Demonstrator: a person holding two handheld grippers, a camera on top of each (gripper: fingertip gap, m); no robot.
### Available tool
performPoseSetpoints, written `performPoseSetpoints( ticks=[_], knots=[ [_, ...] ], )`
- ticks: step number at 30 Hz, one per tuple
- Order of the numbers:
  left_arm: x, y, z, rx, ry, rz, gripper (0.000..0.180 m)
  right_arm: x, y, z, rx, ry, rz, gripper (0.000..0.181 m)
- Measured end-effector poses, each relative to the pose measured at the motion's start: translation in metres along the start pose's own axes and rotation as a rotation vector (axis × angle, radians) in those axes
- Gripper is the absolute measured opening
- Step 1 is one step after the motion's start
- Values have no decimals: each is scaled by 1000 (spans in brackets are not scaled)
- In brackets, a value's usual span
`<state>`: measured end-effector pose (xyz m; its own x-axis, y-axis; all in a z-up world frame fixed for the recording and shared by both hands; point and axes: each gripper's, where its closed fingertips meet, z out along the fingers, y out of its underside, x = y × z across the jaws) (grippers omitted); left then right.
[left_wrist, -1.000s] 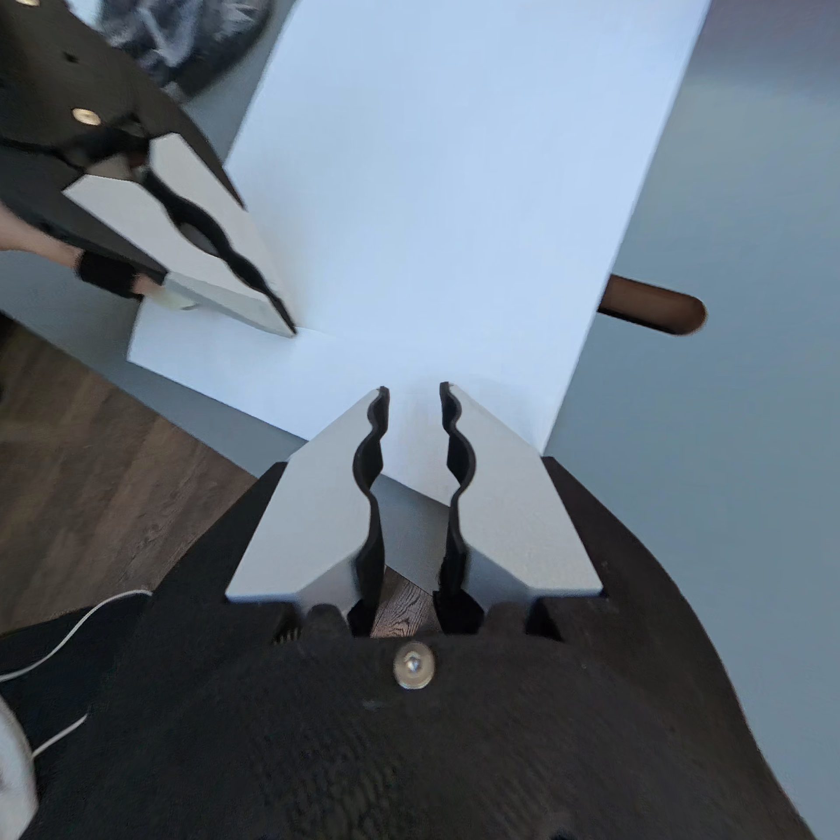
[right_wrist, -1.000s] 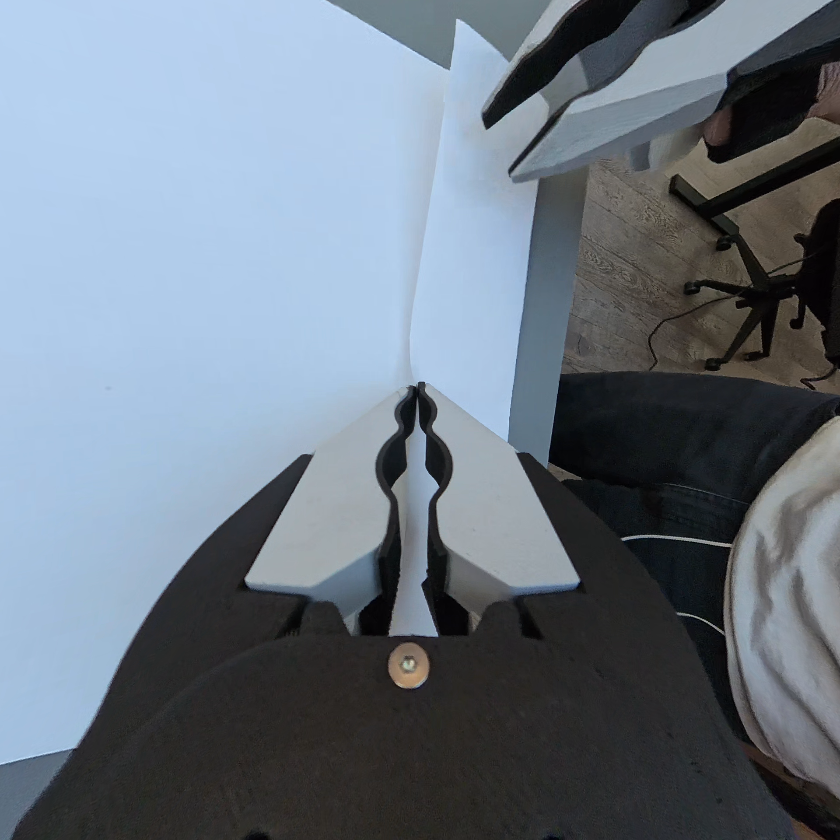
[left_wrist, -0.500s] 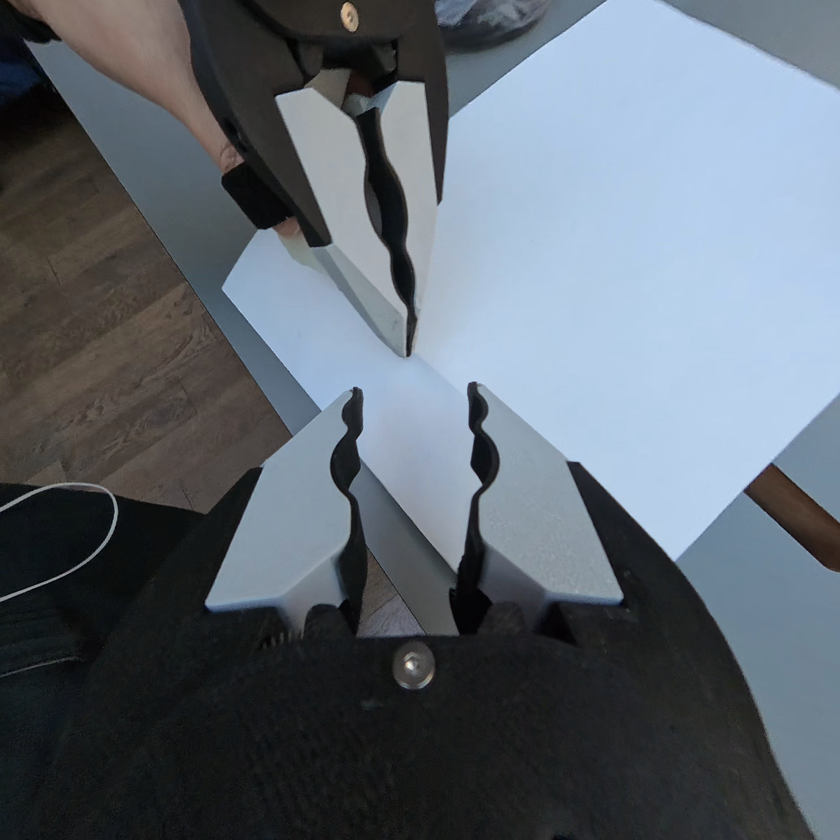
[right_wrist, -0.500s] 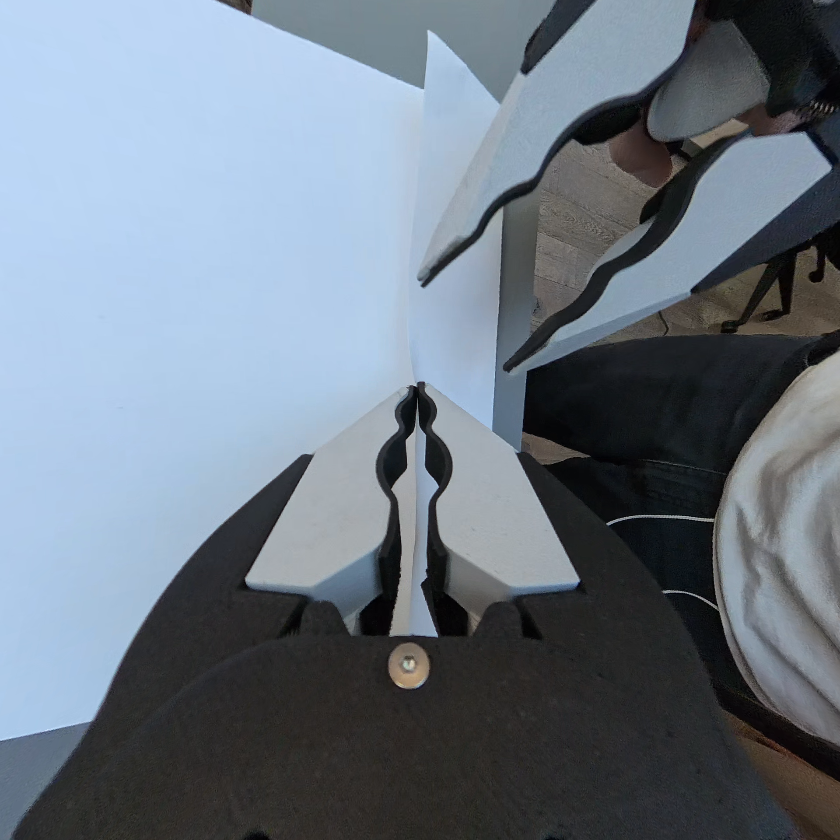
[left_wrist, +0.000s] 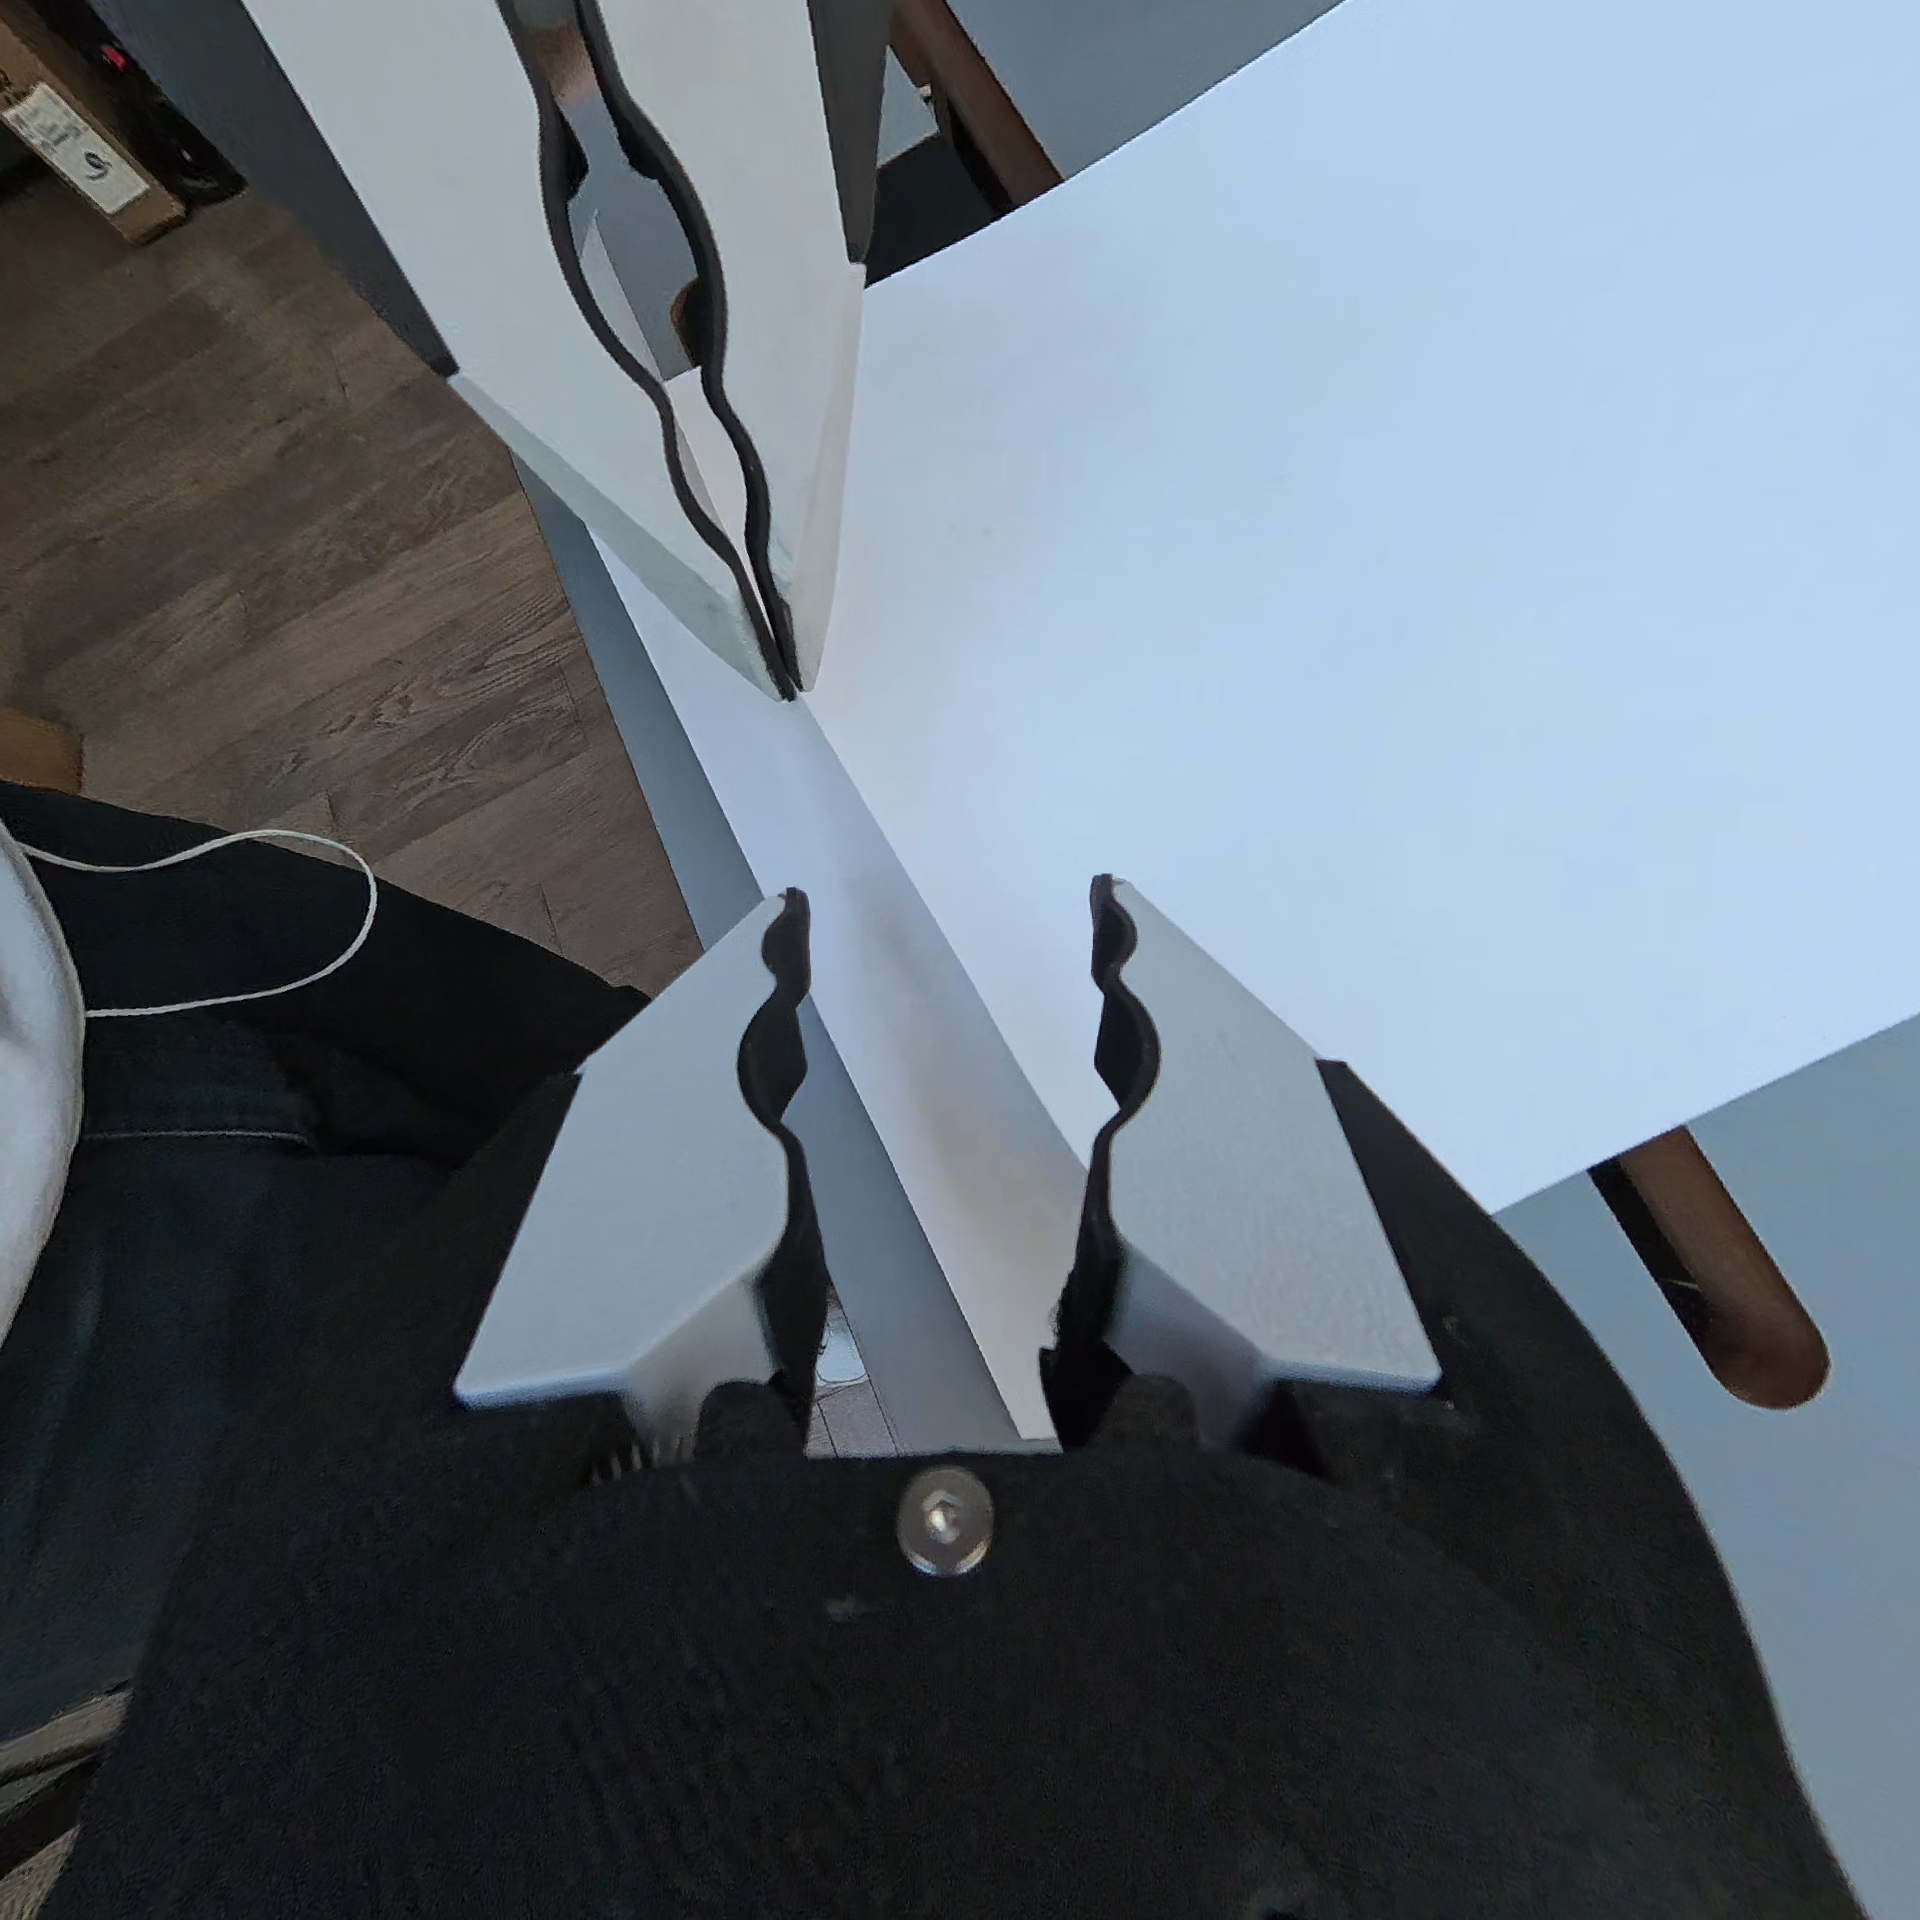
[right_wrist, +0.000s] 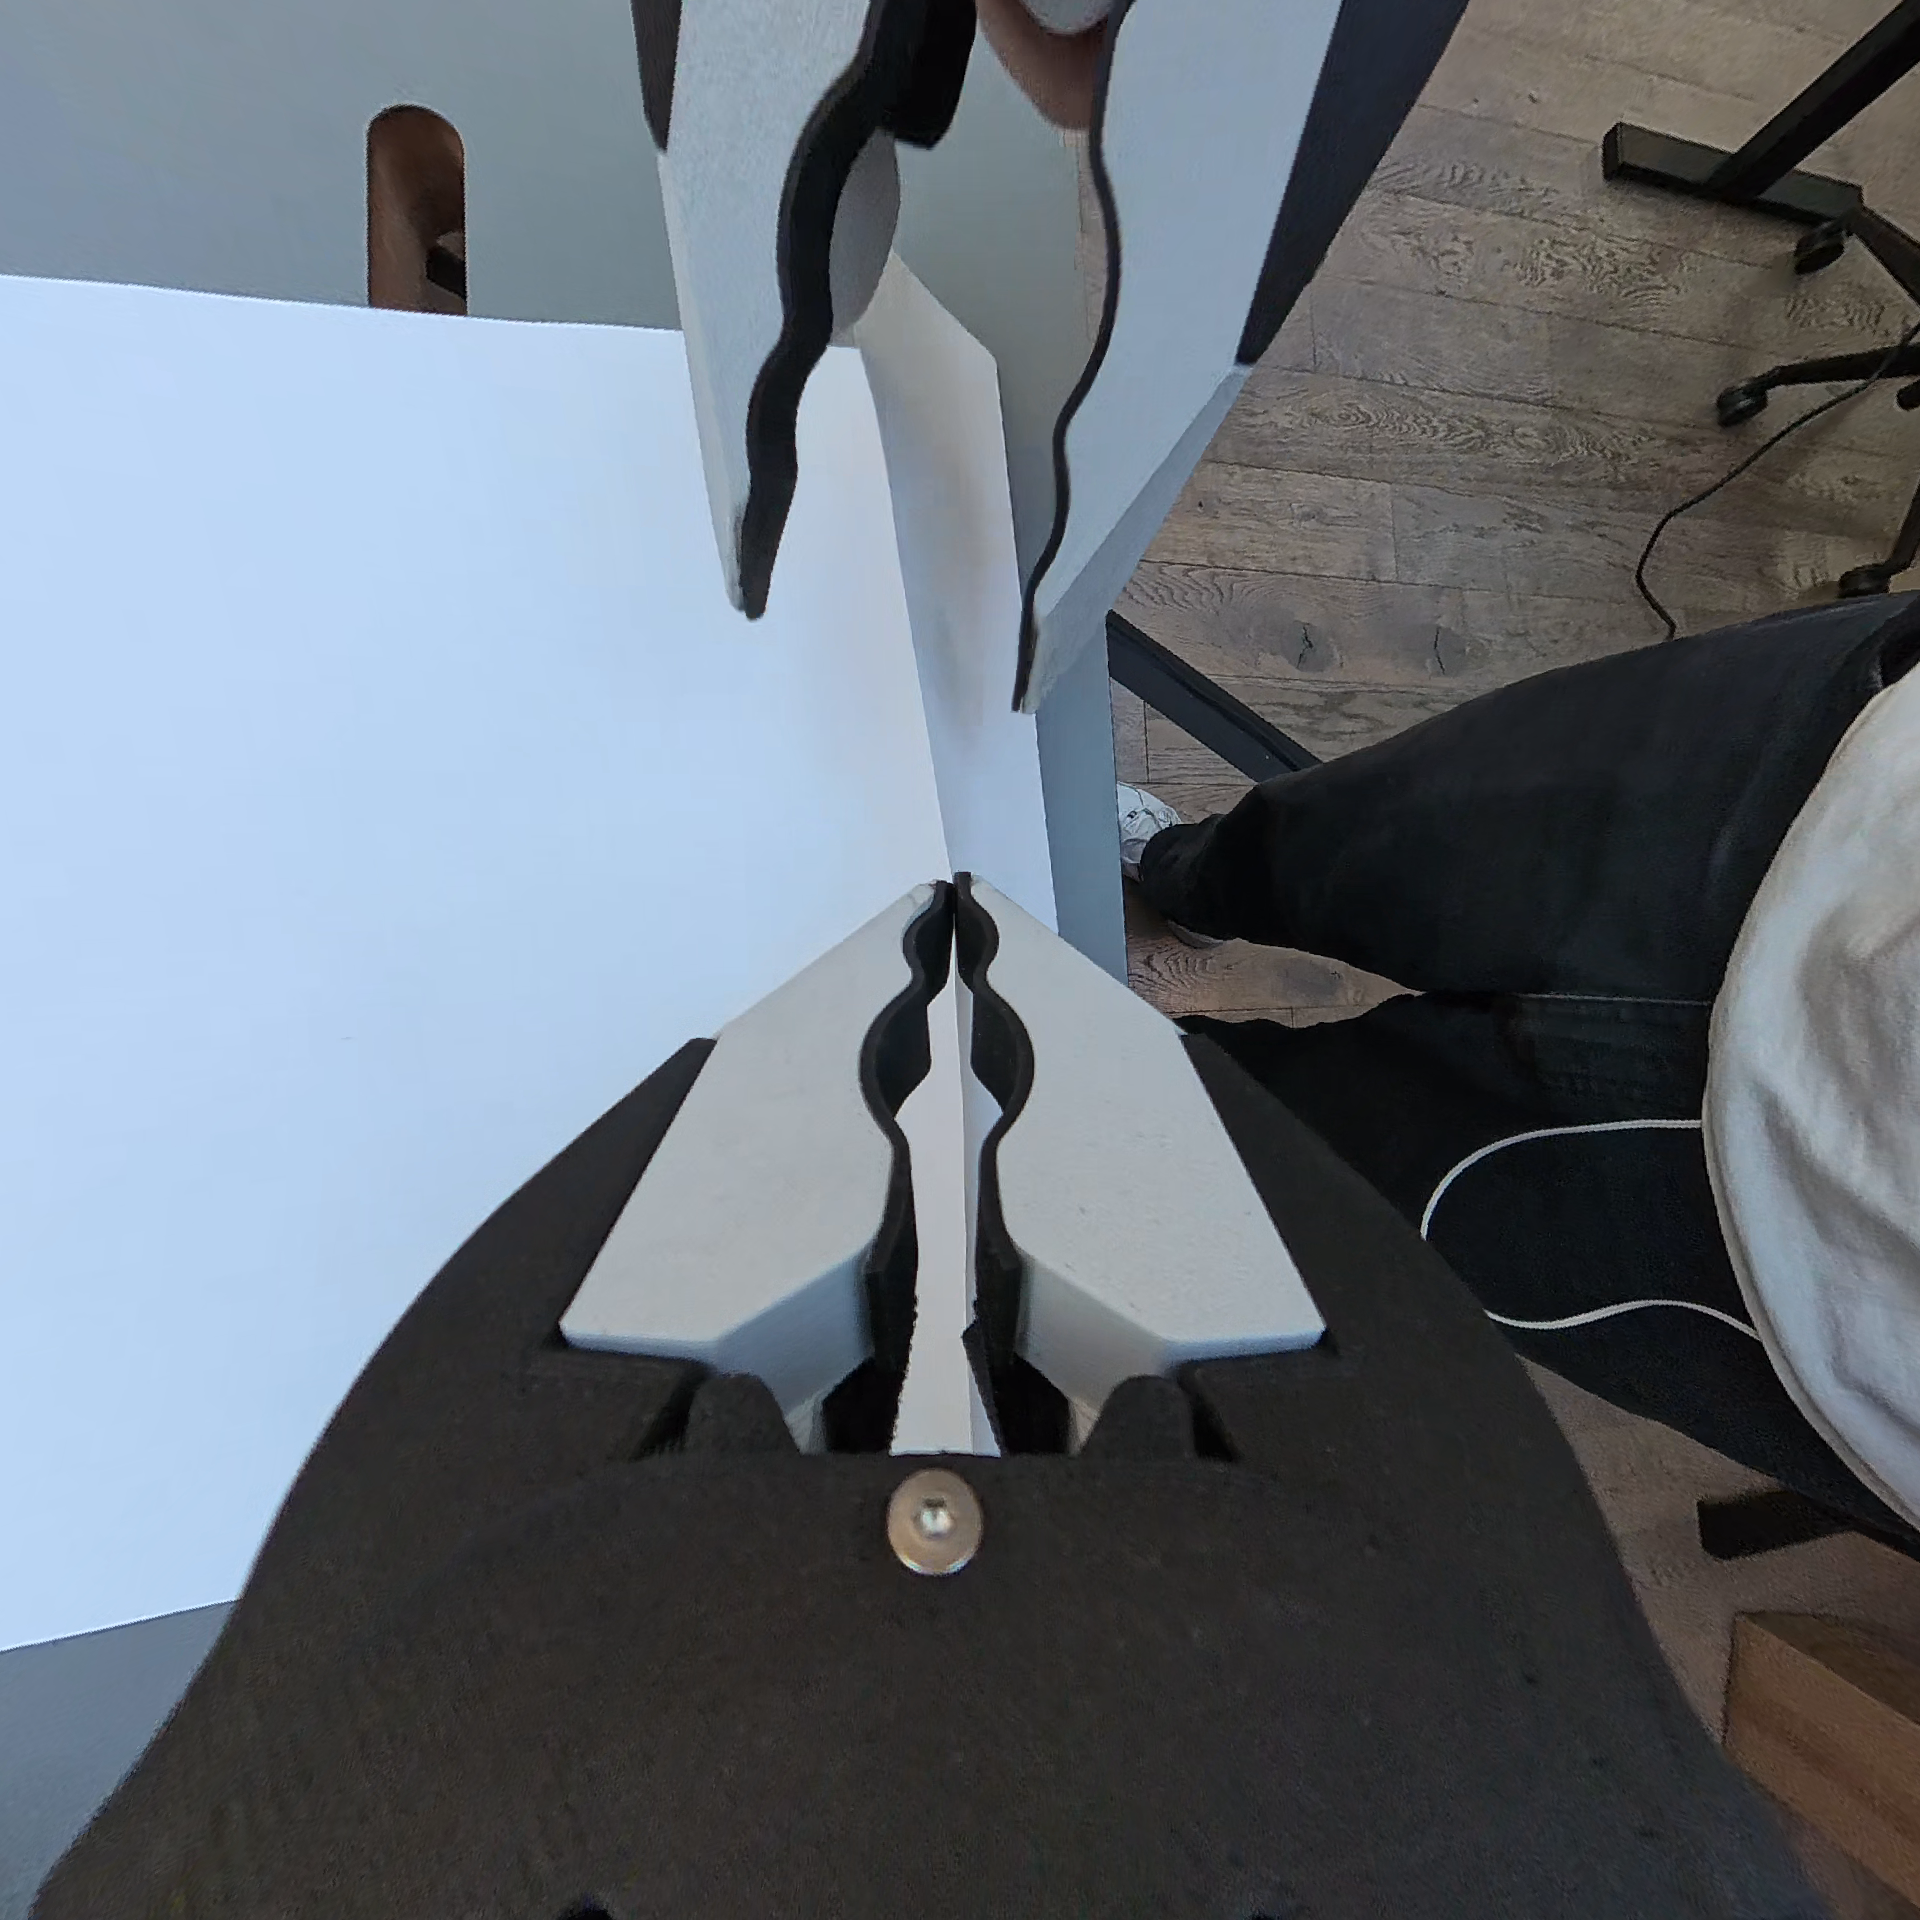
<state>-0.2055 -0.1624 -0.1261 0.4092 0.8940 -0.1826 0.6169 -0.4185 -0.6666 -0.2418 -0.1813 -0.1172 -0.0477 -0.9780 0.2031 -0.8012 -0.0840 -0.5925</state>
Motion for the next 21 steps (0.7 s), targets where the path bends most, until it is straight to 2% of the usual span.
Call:
performPoseSetpoints(
  ticks=[4, 7, 10, 14, 17, 21],
  knots=[
    [-7, 8, 7, -34, -66, 30, 19, 1, -1, -3, -8, -5, 25, 0],
    [-9, 10, 6, -16, -91, 53, 10, 3, -2, -2, -7, -3, 41, 0],
    [-6, 13, 6, -13, -100, 66, 10, -1, -2, 2, -4, -17, 41, 0],
    [2, 14, 8, 2, -101, 83, 11, -16, -3, 5, 41, -72, -74, 3],
    [9, 12, 9, 25, -83, 71, 22, -25, -18, -7, 154, -177, -158, 17],
    [36, 11, 1, 68, 46, 50, 32, -24, -37, -32, 315, -365, -309, 14]
  ],
)
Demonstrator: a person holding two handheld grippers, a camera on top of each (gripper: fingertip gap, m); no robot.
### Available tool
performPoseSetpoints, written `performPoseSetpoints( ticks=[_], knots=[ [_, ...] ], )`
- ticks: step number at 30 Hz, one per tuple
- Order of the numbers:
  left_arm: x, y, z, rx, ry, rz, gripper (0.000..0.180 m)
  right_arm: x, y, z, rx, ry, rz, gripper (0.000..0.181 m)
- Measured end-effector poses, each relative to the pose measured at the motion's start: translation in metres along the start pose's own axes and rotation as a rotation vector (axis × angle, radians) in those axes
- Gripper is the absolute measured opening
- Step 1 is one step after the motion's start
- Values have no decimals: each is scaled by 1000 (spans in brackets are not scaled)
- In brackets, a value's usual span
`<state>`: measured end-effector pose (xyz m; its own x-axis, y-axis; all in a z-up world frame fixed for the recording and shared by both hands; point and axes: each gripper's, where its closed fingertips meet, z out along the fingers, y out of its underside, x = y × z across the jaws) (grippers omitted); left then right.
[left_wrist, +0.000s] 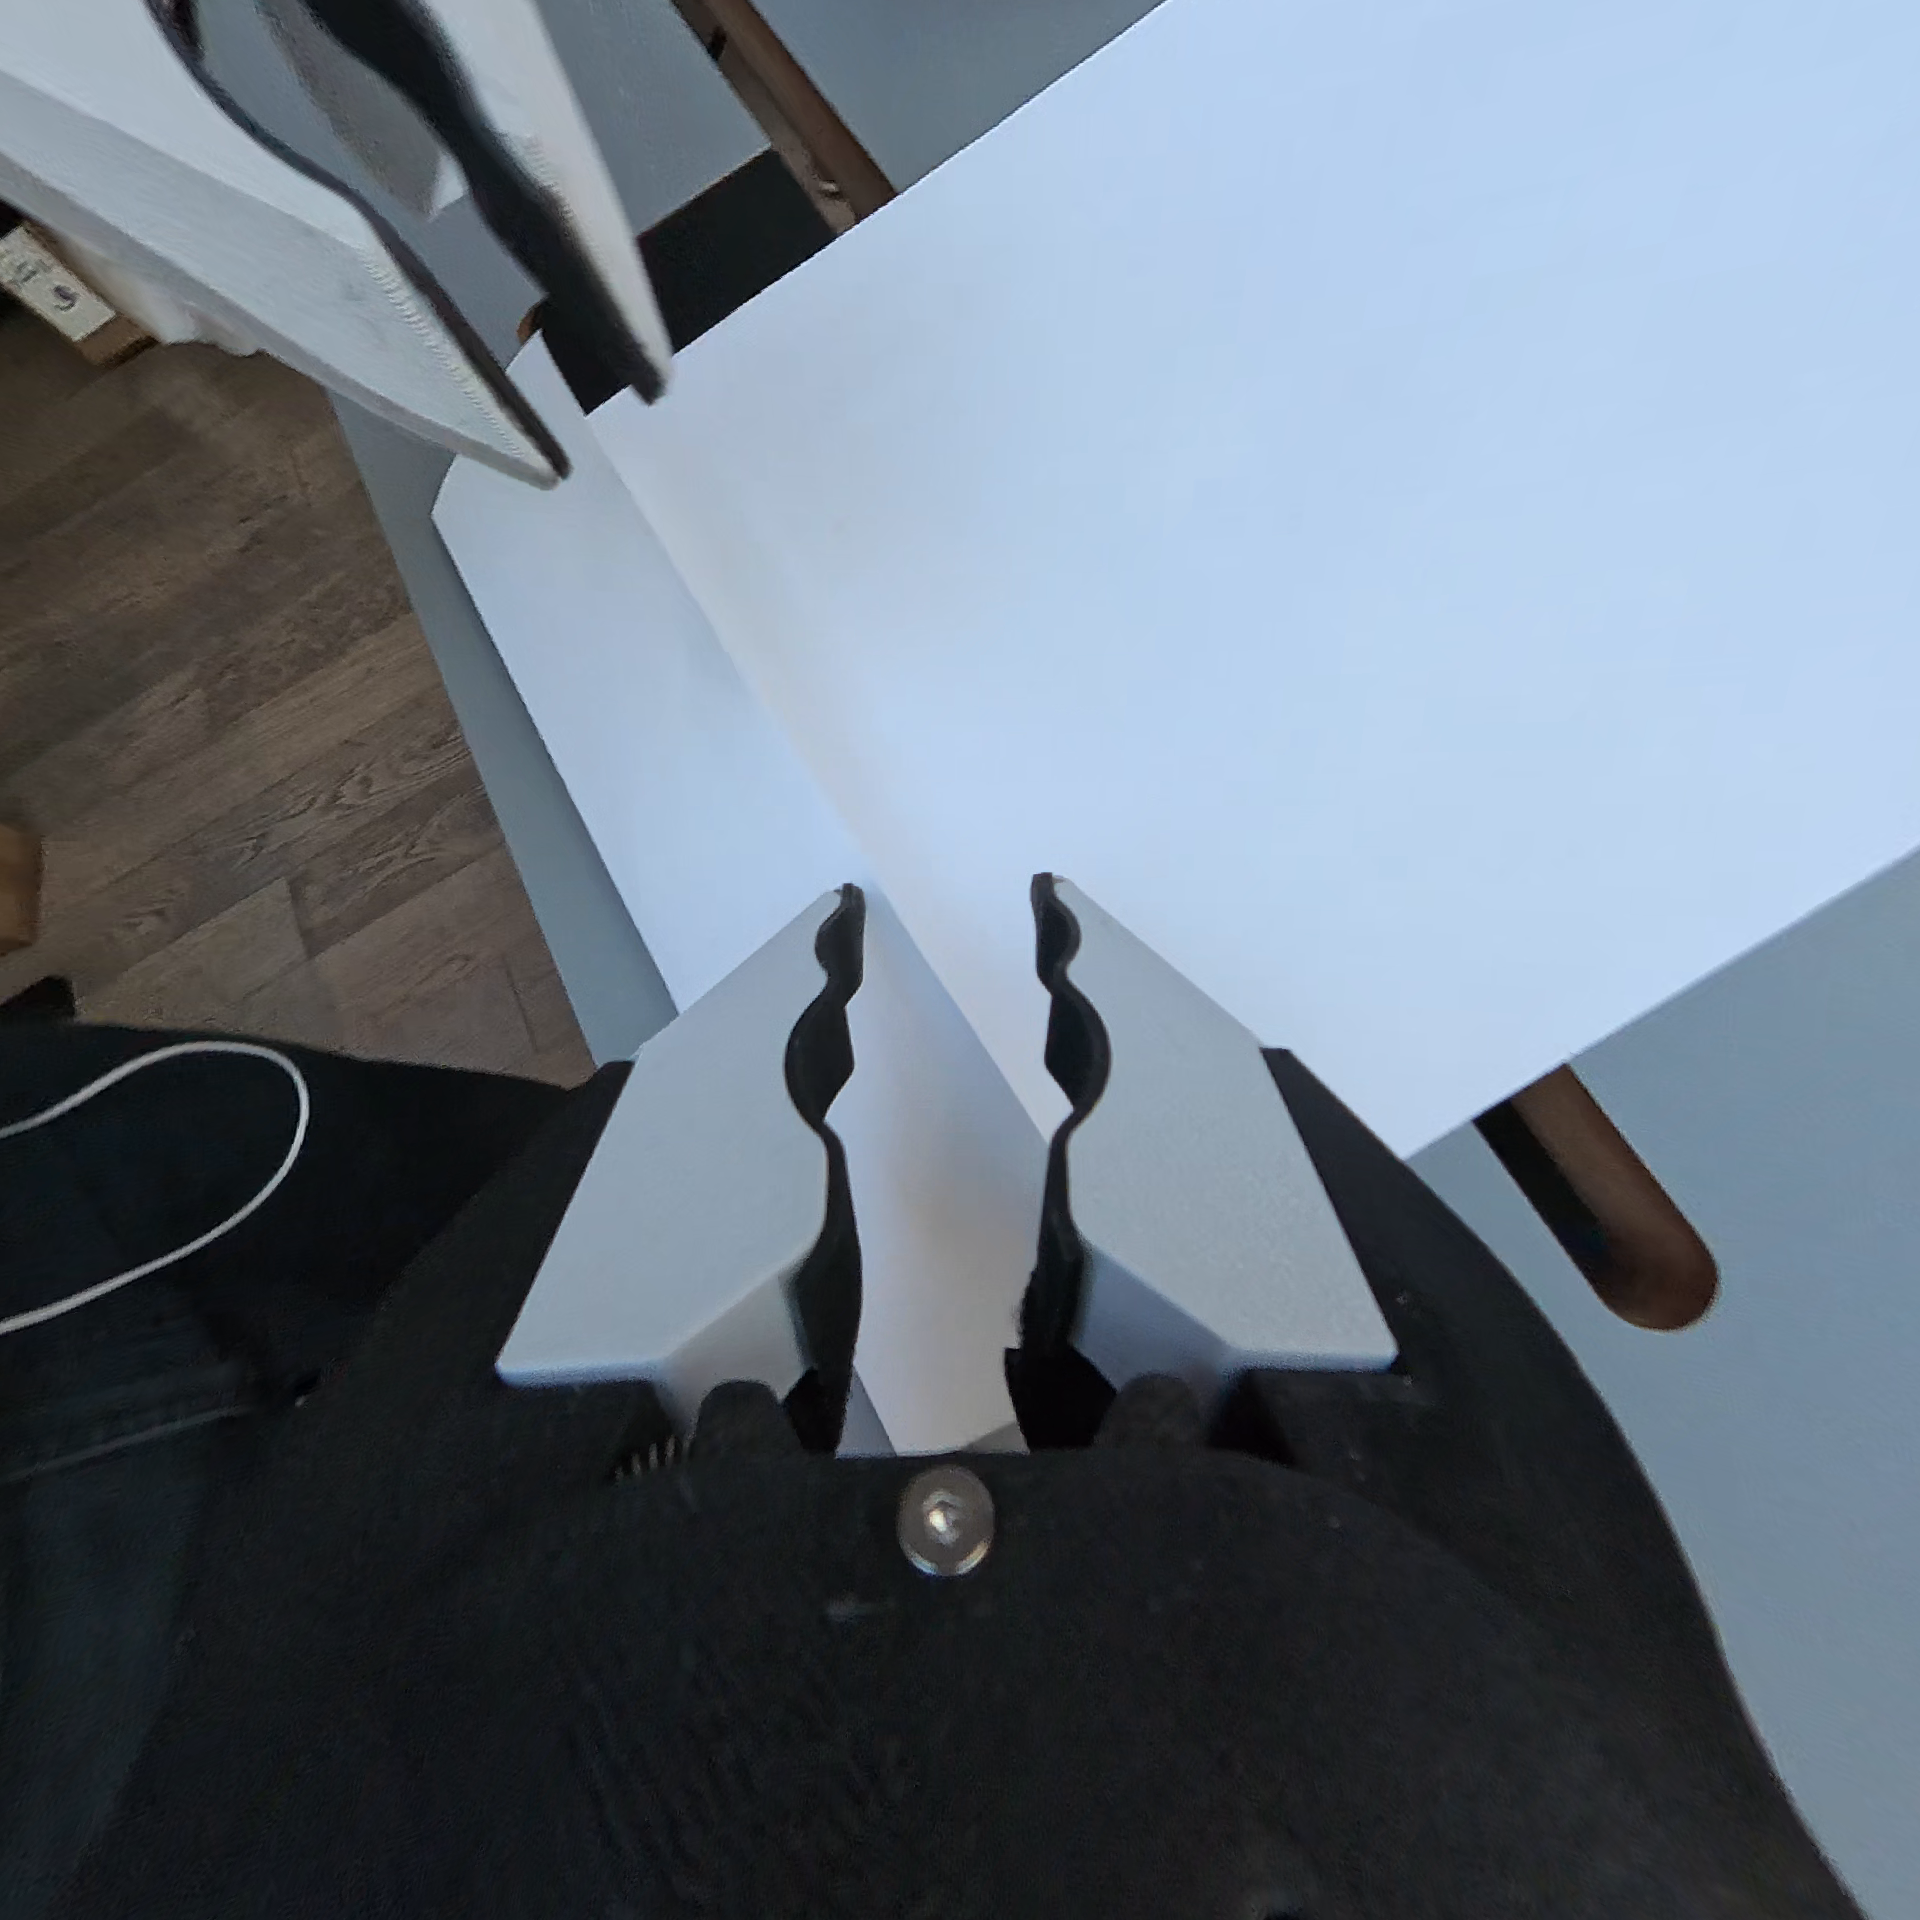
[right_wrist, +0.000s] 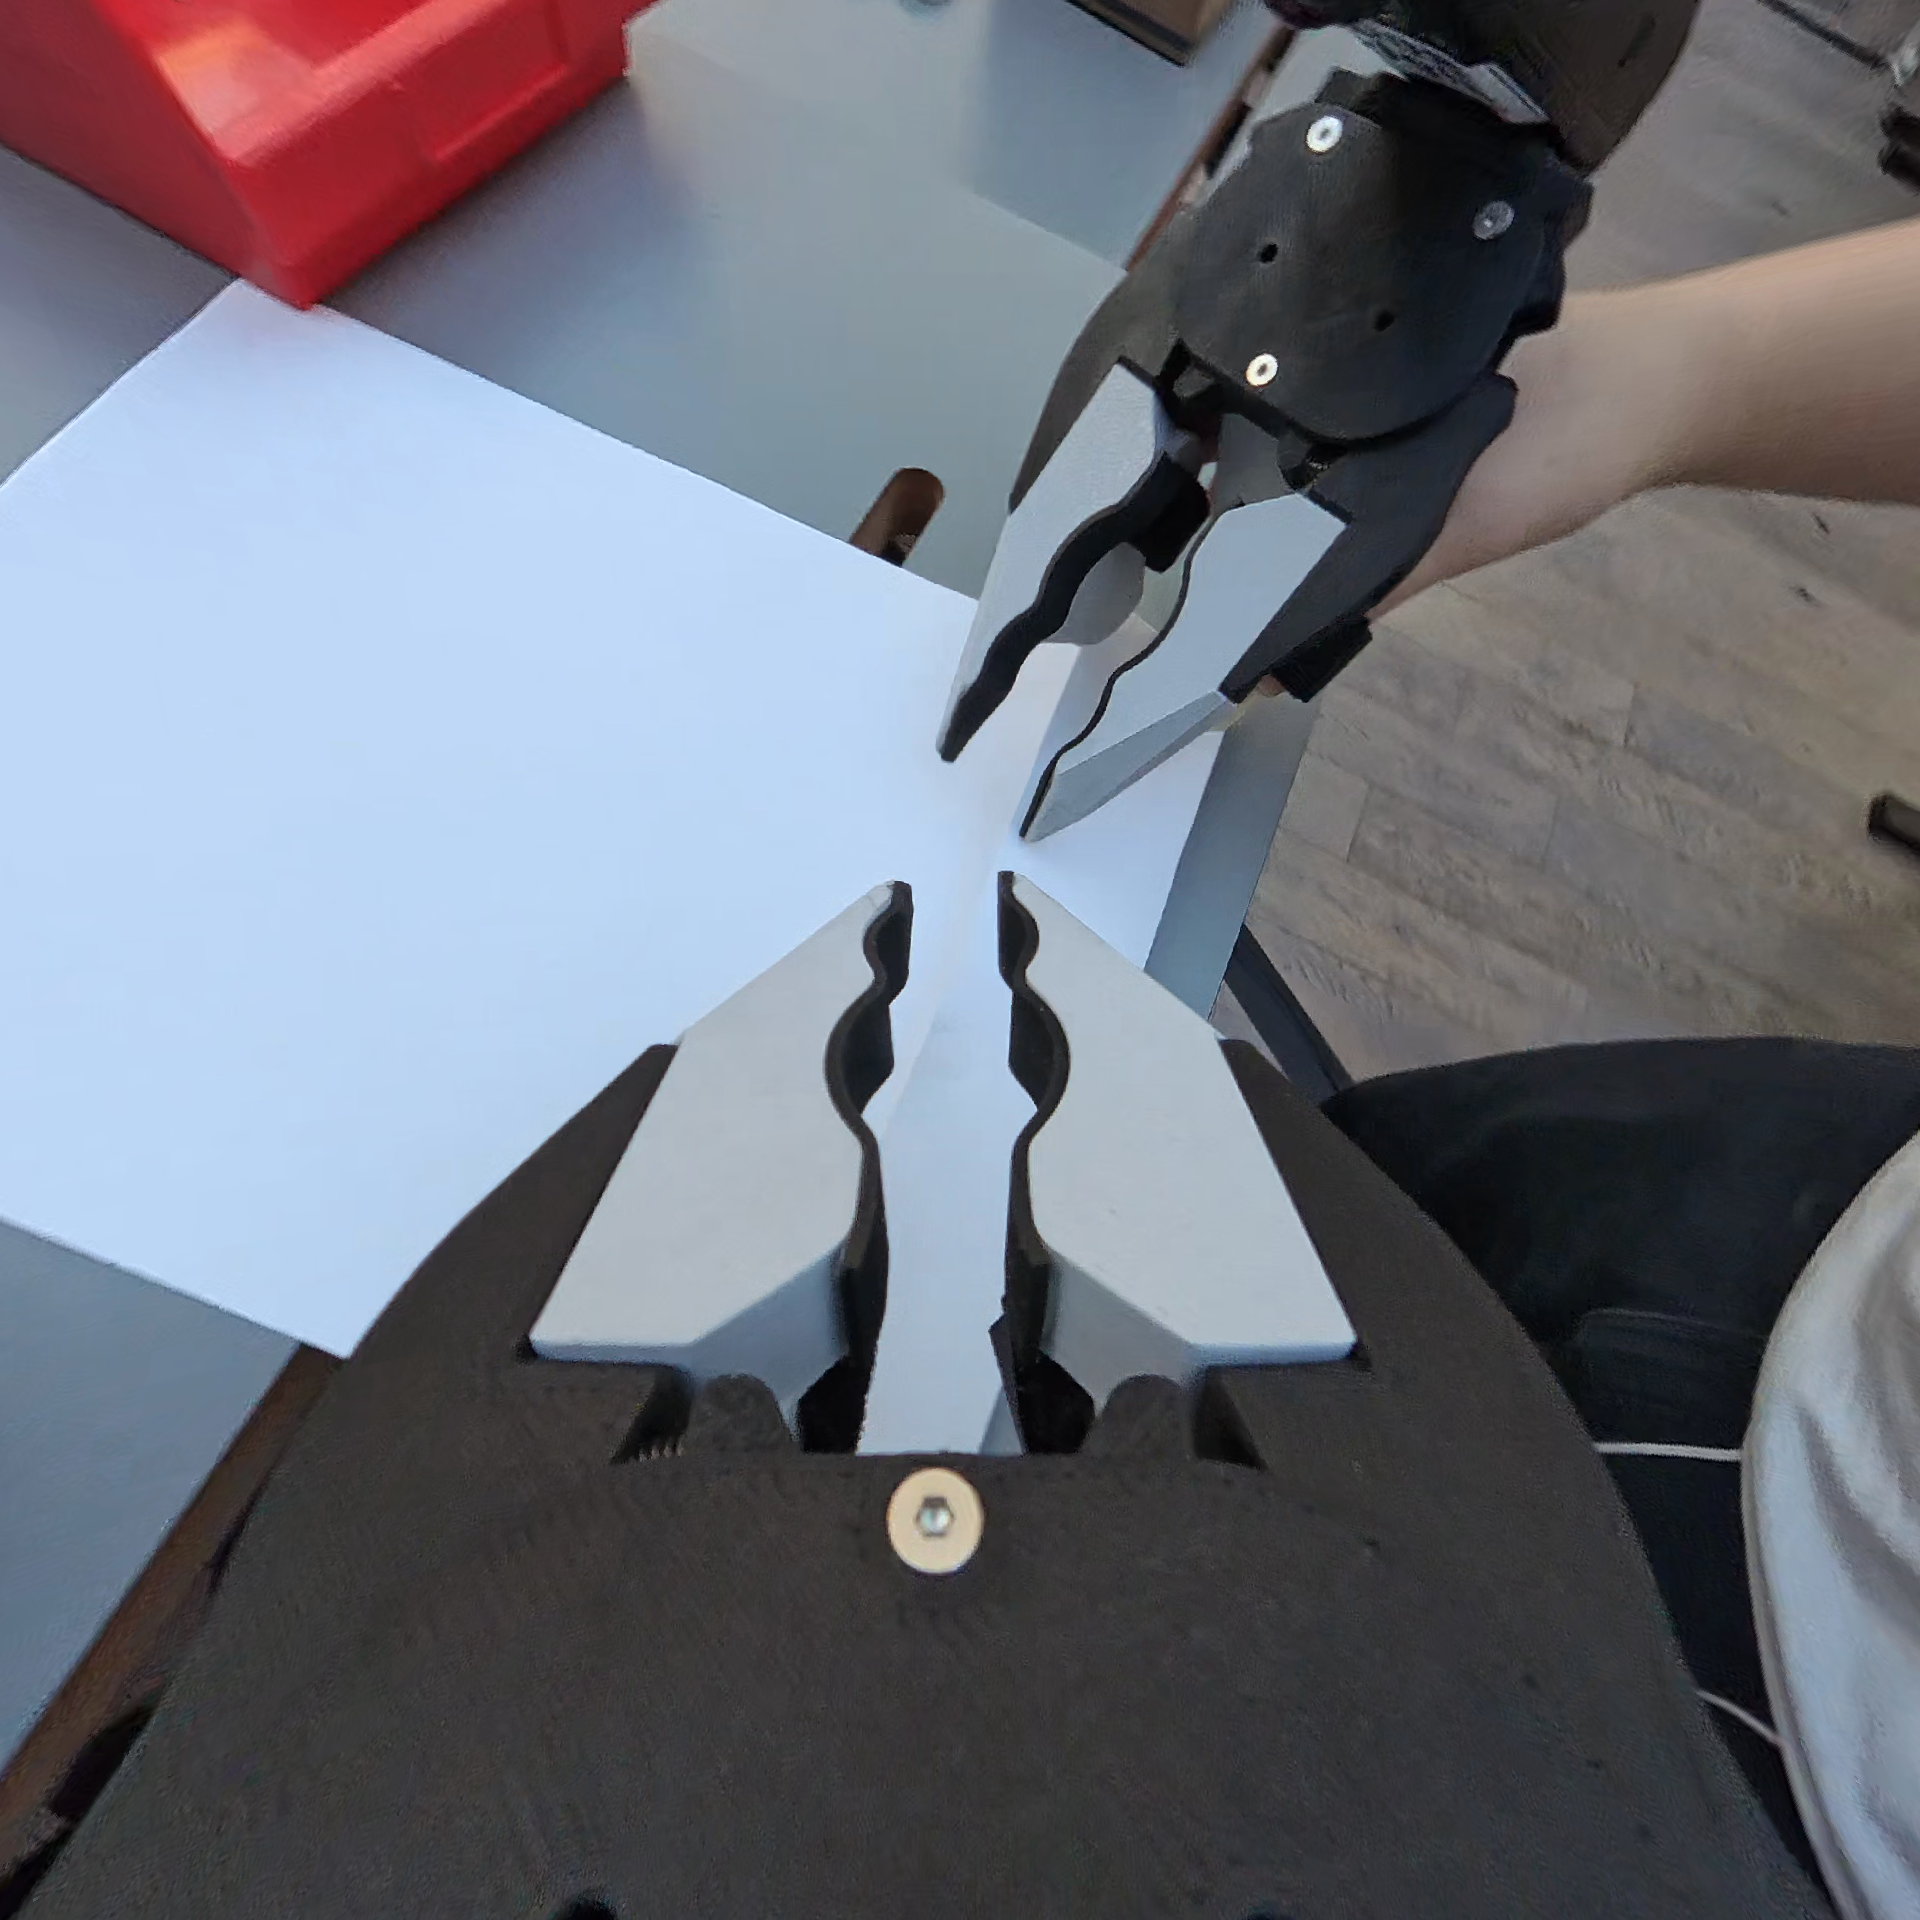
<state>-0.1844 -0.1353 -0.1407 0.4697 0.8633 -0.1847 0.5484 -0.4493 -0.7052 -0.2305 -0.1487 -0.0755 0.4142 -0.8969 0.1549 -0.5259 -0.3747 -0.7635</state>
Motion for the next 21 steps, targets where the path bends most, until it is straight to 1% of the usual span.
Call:
performPoseSetpoints(
  ticks=[2, 3, 6, 7, 9, 11, 13, 14, 16, 18, 19, 21],
  knots=[
    [9, -5, -13, 57, 58, 9, 37, 7, 5, -5, 36, -89, -109, 9],
    [14, -8, -21, 87, 100, 5, 38, 11, 9, -8, 65, -138, -169, 0],
    [16, -13, -52, 148, 197, -45, 38, 15, 30, -13, 121, -305, -316, 0],
    [13, -14, -60, 158, 214, -61, 33, 15, 39, -15, 124, -356, -351, 0],
    [2, -13, -70, 163, 212, -100, 17, 16, 53, -21, 127, -430, -429, 0],
    [-6, -10, -71, 163, 203, -79, 0, 13, 68, -33, 130, -528, -513, 0],
    [-18, -9, -64, 185, 135, 8, 0, 15, 73, -40, 176, -560, -566, 0],
    [-27, -10, -57, 203, 72, 82, 0, 16, 73, -40, 199, -555, -583, 0],
    [-45, -16, -44, 268, -112, 291, 0, 13, 75, -36, 208, -554, -598, 0],
    [-51, -18, -29, 315, -229, 478, 0, 4, 75, -30, 215, -566, -589, 0],
    [-52, -14, -21, 309, -250, 523, 0, -1, 76, -24, 210, -560, -586, 0],
    [-51, 1, -4, 242, -230, 526, 0, -7, 81, -9, 172, -531, -583, 0]
  ],
)
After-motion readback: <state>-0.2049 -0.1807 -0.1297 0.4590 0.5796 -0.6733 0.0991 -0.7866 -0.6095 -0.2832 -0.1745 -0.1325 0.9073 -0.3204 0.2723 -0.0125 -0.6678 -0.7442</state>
